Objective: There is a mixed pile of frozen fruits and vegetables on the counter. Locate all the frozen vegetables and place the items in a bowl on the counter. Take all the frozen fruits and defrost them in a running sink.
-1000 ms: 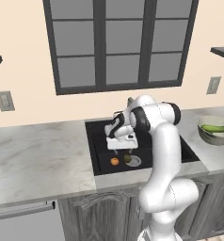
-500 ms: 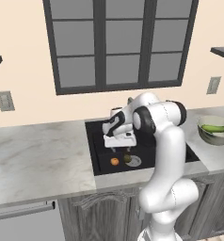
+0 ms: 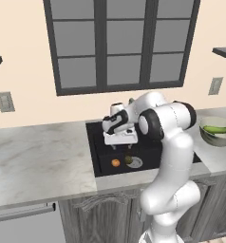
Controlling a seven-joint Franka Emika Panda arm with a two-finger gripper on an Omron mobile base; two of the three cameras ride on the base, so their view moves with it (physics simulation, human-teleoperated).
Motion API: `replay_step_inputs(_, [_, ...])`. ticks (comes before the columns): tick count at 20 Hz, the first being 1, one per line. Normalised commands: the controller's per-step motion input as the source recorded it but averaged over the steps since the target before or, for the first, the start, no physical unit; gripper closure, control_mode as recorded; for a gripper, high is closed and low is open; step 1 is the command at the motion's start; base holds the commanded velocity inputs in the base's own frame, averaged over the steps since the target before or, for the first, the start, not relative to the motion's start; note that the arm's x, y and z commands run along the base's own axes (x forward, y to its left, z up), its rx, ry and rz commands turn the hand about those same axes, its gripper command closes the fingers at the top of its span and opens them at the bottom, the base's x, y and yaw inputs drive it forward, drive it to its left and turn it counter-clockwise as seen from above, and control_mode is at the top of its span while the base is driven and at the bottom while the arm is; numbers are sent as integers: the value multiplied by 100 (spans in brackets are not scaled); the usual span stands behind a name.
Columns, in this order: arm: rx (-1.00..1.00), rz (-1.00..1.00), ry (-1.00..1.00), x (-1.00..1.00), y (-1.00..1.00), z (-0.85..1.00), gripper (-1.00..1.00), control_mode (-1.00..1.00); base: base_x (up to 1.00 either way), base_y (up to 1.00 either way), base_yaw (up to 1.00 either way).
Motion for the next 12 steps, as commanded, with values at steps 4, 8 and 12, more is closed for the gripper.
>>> replay_step_inputs(4, [0, 0, -9, -24, 1, 42, -100, -100, 0, 0, 0])
replay_step_inputs(8, [0, 0, -10, -23, 0, 43, -100, -100, 0, 0, 0])
replay_step_inputs(12, [0, 0, -9, -21, 1, 45, -100, -100, 0, 0, 0])
